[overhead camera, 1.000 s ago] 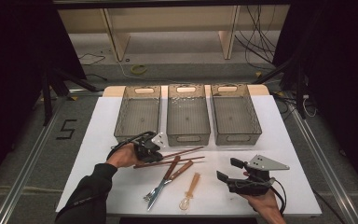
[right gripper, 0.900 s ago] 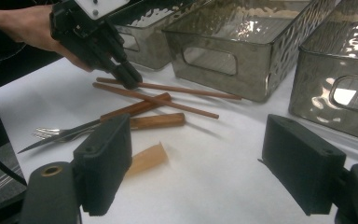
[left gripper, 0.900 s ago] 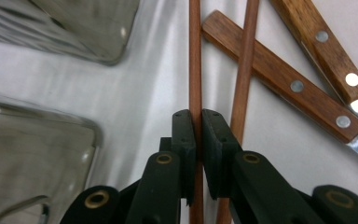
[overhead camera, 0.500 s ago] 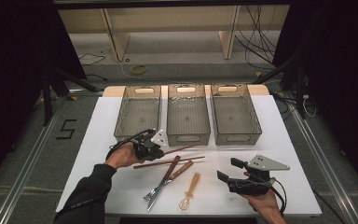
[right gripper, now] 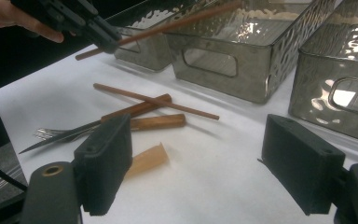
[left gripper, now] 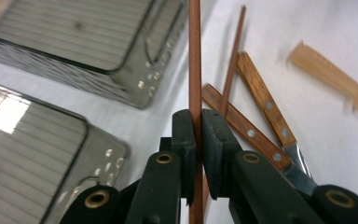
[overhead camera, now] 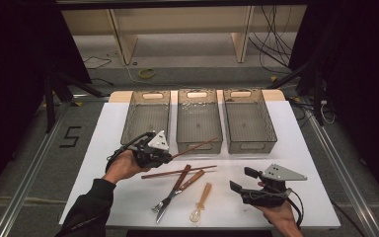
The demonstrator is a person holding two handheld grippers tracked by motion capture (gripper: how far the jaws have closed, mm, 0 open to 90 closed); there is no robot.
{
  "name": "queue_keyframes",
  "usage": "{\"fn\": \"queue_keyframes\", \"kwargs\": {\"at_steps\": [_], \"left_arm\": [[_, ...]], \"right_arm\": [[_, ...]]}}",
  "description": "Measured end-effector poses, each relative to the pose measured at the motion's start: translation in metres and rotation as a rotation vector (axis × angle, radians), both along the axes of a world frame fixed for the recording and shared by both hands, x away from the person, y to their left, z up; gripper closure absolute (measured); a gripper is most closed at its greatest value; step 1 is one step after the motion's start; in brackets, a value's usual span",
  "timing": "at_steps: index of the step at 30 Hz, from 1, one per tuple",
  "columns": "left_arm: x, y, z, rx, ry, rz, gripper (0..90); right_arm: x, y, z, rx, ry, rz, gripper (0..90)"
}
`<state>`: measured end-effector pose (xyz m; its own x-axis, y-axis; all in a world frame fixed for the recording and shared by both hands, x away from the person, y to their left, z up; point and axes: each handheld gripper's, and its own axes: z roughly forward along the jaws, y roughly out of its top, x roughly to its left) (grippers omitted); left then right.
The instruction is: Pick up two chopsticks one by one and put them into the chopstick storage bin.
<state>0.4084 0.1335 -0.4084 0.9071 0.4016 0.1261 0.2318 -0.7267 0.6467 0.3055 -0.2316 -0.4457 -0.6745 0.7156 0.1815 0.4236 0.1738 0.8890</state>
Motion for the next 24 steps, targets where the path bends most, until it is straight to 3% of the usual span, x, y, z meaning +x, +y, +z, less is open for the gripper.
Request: {"fn": "queue_keyframes", "kwargs": {"at_steps": [13, 17, 24], "left_arm": [[0.015, 0.031, 0.019, -0.147, -0.040, 0.197, 83.5], [0.026, 0.043, 0.024, -0.185, -0.055, 0.262, 83.4], [0.048, 0.068, 0.028, -0.242, -0.045, 0.369, 83.5]], "right_arm": [[0.000, 0.000, 0.000, 0.004, 0.005, -0.002, 25.4], [0.000, 0.000, 0.000, 0.004, 0.006, -0.002, 25.4], [0.000, 0.000, 0.000, 0.008, 0.004, -0.002, 25.4]]}}
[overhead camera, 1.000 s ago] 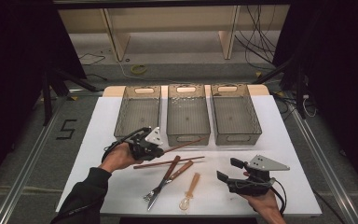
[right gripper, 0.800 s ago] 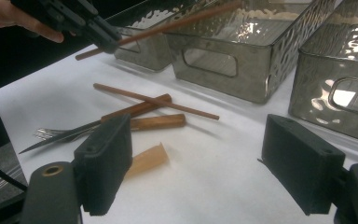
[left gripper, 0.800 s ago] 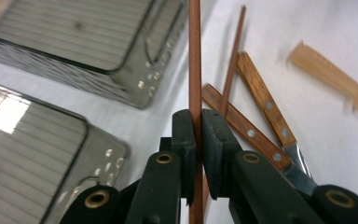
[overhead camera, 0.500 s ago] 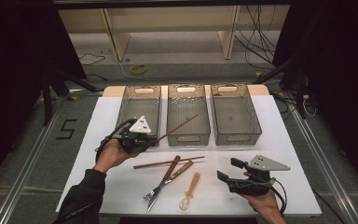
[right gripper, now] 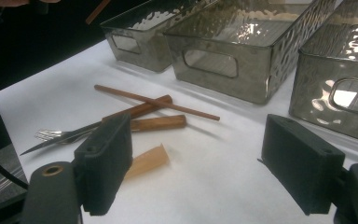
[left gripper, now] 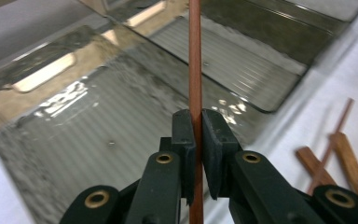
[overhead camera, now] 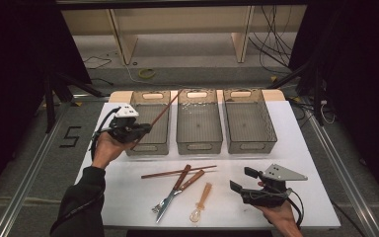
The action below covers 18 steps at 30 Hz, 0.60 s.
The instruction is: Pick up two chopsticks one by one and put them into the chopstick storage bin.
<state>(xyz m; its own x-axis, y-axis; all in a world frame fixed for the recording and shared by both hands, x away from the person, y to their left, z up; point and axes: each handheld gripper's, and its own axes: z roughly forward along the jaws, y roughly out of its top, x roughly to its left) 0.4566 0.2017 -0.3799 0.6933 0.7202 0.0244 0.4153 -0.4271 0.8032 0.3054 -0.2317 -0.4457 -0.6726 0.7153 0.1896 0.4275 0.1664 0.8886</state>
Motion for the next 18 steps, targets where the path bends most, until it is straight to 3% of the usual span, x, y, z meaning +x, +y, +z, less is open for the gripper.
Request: {"fn": "queue_keyframes", "kwargs": {"at_steps": [4, 18], "left_arm": [[0.007, 0.009, 0.003, -0.023, 0.007, 0.043, 83.5], [0.036, 0.018, 0.001, 0.000, 0.030, 0.135, 83.4]], "right_arm": [[0.000, 0.000, 0.000, -0.001, 0.001, 0.000, 25.3], [0.001, 0.000, -0.001, 0.003, 0.006, 0.002, 25.4]]}}
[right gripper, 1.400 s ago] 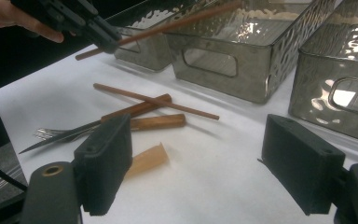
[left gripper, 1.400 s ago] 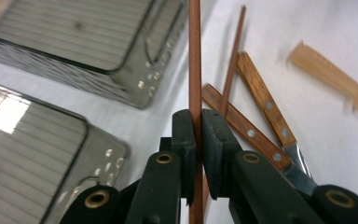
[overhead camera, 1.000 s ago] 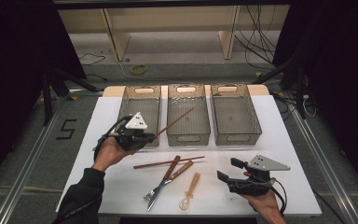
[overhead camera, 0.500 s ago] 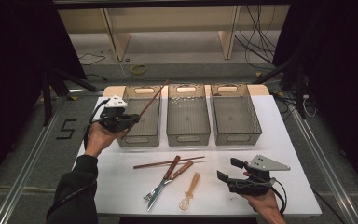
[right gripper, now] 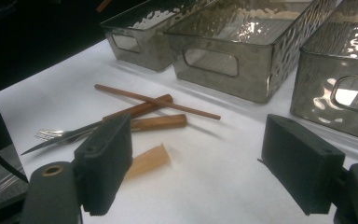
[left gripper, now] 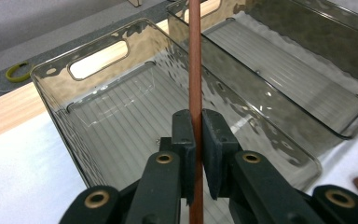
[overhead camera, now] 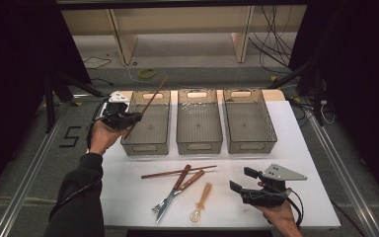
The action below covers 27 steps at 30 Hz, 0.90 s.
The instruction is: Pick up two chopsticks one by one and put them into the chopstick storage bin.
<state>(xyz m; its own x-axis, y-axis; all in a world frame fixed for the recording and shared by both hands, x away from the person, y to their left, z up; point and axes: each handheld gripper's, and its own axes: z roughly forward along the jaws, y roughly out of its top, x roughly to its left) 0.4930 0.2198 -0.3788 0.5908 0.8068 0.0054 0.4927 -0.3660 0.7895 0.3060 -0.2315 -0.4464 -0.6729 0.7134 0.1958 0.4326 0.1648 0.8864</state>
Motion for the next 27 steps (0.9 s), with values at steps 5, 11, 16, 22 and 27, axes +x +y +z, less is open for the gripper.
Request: {"fn": "queue_keyframes", "kwargs": {"at_steps": [5, 11, 16, 22, 27], "left_arm": [[0.007, 0.001, -0.006, -0.005, 0.015, 0.014, 83.4], [0.011, 0.004, -0.016, -0.010, 0.036, 0.034, 83.3], [0.013, 0.005, -0.025, -0.007, 0.054, 0.049, 83.1], [0.016, 0.006, -0.035, 0.007, 0.084, 0.060, 83.0], [0.017, 0.007, -0.039, 0.005, 0.101, 0.062, 82.6]], "right_arm": [[0.000, 0.000, 0.000, 0.000, -0.002, 0.001, 25.4], [0.000, 0.000, -0.001, -0.001, 0.000, 0.003, 25.4], [0.000, 0.001, -0.001, -0.001, -0.001, 0.006, 25.4], [0.000, 0.000, -0.001, -0.003, 0.001, 0.007, 25.4], [0.000, 0.000, -0.001, 0.000, 0.002, 0.006, 25.4]]}}
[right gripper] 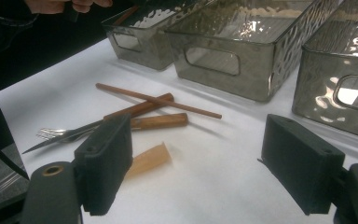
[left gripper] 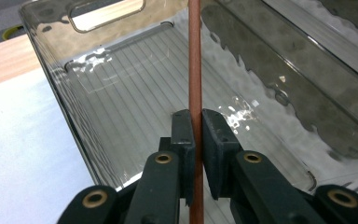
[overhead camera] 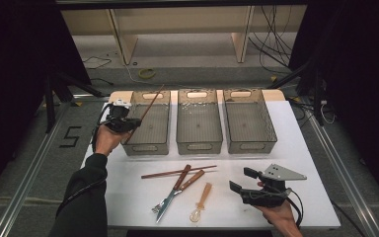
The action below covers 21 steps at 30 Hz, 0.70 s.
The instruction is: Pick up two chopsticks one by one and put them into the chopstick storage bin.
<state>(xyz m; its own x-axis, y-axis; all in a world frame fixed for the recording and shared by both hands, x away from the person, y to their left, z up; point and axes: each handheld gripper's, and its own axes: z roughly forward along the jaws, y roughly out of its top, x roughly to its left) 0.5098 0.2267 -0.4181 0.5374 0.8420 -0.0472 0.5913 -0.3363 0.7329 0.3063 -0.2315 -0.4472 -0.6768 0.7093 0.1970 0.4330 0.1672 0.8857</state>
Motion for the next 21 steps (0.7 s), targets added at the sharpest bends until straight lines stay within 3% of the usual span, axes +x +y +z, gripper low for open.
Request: {"fn": "queue_keyframes", "kwargs": {"at_steps": [4, 9, 12, 15, 18, 21], "left_arm": [[0.000, 0.000, -0.002, 0.006, 0.010, 0.005, 81.1], [-0.003, -0.003, -0.001, 0.014, 0.003, -0.001, 60.9], [-0.009, -0.003, 0.004, -0.036, -0.020, -0.013, 46.1], [-0.016, -0.005, 0.007, -0.048, -0.037, -0.036, 35.1], [-0.025, -0.008, 0.010, -0.098, -0.053, -0.074, 27.9], [-0.036, -0.013, 0.011, -0.096, -0.081, -0.109, 23.3]], "right_arm": [[0.000, 0.000, 0.000, 0.005, 0.004, -0.001, 25.4], [0.000, -0.001, 0.000, 0.004, 0.001, -0.004, 25.4], [0.000, -0.001, 0.000, 0.005, 0.001, -0.004, 25.4], [0.000, -0.001, 0.000, 0.004, 0.001, -0.004, 25.3], [0.000, 0.000, 0.000, 0.002, -0.004, -0.003, 25.3], [0.000, 0.000, 0.000, 0.000, -0.008, -0.003, 25.3]]}}
